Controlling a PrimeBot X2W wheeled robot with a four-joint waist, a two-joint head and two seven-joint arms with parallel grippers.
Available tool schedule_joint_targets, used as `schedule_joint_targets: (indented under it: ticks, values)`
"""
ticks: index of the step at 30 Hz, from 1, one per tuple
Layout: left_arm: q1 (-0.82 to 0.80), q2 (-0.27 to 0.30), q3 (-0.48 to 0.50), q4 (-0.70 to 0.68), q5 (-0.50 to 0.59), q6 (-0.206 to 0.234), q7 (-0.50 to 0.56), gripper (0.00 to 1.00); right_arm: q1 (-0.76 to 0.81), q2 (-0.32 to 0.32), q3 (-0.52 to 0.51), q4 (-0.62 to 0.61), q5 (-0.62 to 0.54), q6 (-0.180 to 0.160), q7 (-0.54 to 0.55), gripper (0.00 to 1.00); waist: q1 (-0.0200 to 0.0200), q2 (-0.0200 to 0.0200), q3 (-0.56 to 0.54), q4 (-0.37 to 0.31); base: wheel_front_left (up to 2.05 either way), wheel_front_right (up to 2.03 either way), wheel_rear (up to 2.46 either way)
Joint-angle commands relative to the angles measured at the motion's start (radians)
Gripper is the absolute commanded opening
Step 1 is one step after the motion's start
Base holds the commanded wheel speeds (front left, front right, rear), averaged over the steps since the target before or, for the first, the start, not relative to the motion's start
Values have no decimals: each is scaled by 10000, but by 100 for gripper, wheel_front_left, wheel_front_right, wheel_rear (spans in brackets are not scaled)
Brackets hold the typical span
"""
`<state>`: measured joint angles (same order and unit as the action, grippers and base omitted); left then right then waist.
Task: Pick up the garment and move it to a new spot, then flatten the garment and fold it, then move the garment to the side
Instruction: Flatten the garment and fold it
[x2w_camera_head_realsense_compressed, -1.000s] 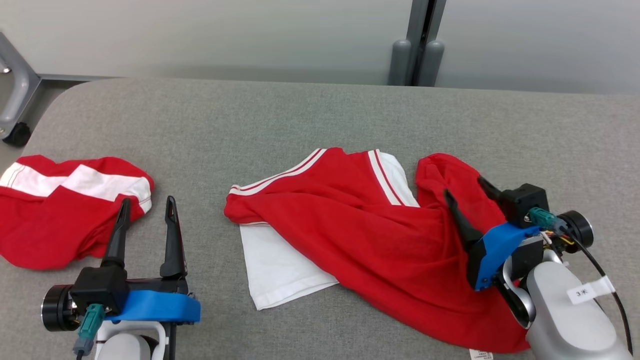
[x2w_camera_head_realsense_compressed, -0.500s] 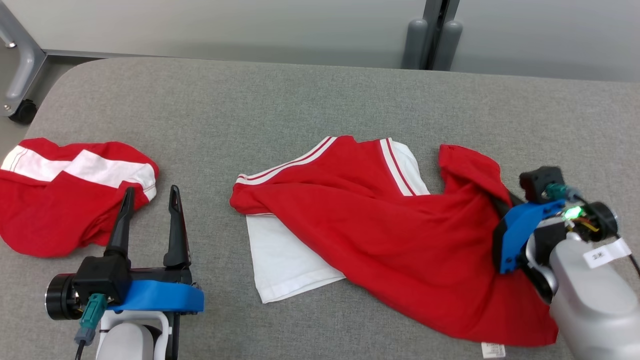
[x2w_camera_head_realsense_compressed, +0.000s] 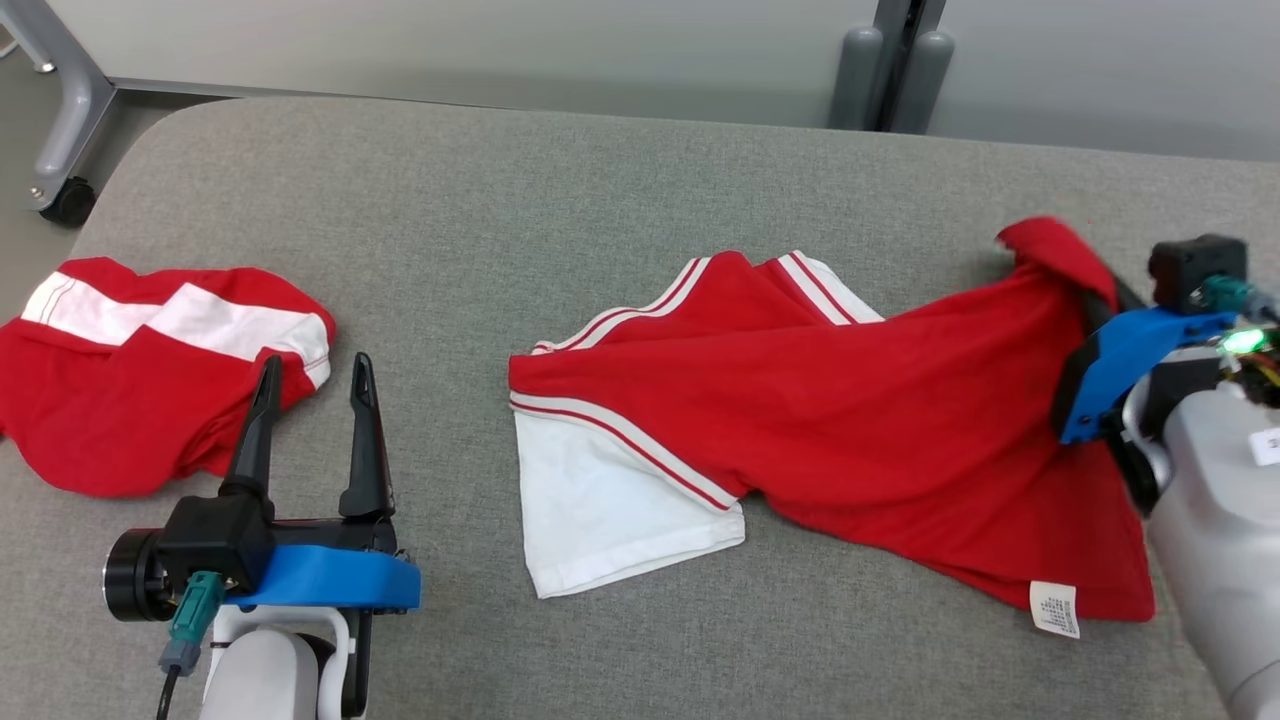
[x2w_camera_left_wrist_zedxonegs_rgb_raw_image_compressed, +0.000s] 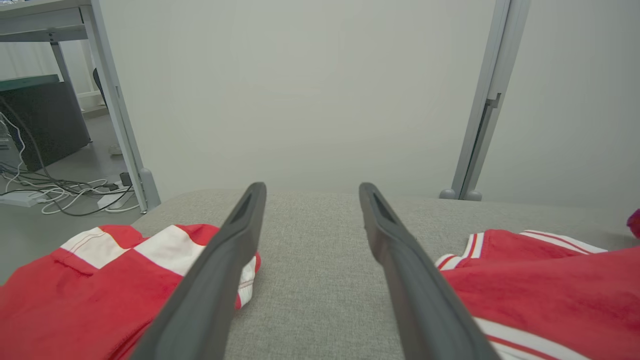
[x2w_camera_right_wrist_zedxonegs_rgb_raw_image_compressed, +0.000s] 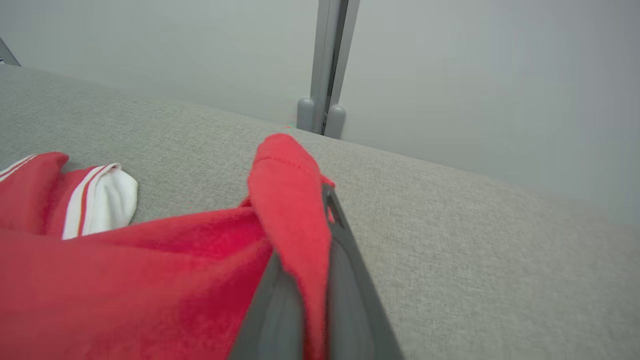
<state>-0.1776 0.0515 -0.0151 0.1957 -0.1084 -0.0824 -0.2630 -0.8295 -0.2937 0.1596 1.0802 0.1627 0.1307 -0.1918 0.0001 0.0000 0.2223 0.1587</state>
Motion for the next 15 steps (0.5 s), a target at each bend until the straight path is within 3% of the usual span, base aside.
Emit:
schedule_joint_targets:
  ticks: [1,2,9,15]
  values:
    - [-82,-17,-33,-10,-46,37,-25,100,-76,175,6,168,-42,1,-113,96,-1,0,-4,3,0,0,0]
    - [-62,-17,-39,-8,-45,63,-25,100,-121,193,-42,305,-43,-1,-191,100,-1,0,-3,-3,0,0,0]
    - [55,-16,112,31,51,85,-25,100,3,343,-336,402,-53,-1,-690,100,-1,0,-141,-302,0,0,0]
    - [234,-18,304,-4,231,40,-25,100,770,436,-888,-1247,-127,1,-740,100,-1,0,-412,-745,0,0,0]
